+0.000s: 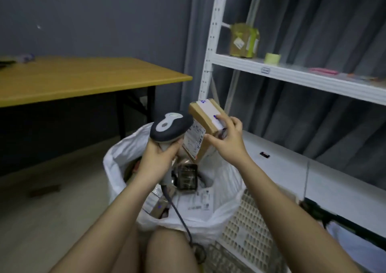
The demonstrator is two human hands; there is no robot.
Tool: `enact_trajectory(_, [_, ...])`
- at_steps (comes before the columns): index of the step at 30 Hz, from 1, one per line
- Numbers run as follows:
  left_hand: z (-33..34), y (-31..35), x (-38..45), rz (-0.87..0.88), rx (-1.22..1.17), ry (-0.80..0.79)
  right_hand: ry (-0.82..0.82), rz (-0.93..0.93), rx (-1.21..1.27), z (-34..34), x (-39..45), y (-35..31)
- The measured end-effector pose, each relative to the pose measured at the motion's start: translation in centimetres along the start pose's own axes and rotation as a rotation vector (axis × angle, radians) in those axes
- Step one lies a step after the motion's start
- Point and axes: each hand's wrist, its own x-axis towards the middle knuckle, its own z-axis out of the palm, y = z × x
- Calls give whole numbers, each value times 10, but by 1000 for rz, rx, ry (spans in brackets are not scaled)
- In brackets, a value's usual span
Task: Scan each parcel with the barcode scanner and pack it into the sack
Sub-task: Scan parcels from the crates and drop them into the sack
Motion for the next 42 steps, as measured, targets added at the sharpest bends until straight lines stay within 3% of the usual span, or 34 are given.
enact_trajectory(5, [-26,-13,24,-41,34,46,74,-3,-60,68,48,21])
enact_trajectory(6, [-27,-16,27,-42,31,47,-4,54,-153,80,49,32])
enact_trajectory(9, [-26,-23,31,-58,39,48,-508,270,-328,103,40,63])
enact_trajectory(10, [-23,-25,31,-69,36,39,-519,312,-283,103,35,69])
enact_trajectory(13, [-9,-29,29,-68,14,4,-347,271,-190,85,23,72])
enact_trajectory(17, [27,-34,18,-49,-1,-70,-234,106,-266,26,-9,72])
enact_trajectory(21, [87,-43,-5,-59,-11,-215,-73,105,-369,-49,-56,88])
enact_trajectory(28, [200,-79,-78,-168,12,-535,110,357,-480,-159,-167,162])
enact_trajectory(34, [268,-134,-153,-279,78,-801,109,725,-473,-206,-301,255])
enact_trajectory(42, [302,-189,-196,-406,178,-887,93,1098,-462,-221,-382,340])
